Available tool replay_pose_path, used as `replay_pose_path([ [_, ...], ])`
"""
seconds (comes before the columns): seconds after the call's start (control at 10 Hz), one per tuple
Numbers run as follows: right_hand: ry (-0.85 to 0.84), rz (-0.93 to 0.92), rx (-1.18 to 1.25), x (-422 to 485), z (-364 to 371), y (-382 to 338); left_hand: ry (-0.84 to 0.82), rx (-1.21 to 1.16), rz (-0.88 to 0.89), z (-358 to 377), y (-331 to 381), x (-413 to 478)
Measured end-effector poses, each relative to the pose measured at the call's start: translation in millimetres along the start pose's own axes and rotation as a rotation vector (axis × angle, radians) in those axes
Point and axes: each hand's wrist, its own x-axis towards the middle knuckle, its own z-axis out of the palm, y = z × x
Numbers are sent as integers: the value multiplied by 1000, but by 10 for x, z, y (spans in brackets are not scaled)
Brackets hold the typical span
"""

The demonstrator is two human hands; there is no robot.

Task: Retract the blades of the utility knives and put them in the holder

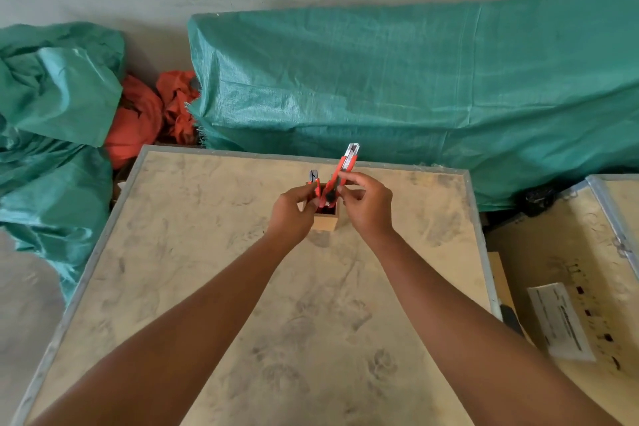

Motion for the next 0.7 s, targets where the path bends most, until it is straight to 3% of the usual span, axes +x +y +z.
replay_pose_path([
  [0.1, -8, -33, -62, -21, 169, 143, 33, 137, -53, 35, -198, 146],
  [0.3, -57, -56, -145, -149, 341, 315, -66, 179, -200, 120, -330, 290],
  [0.7, -51, 24, -43, -180, 264, 243, -74, 84, -100, 116, -123, 187],
])
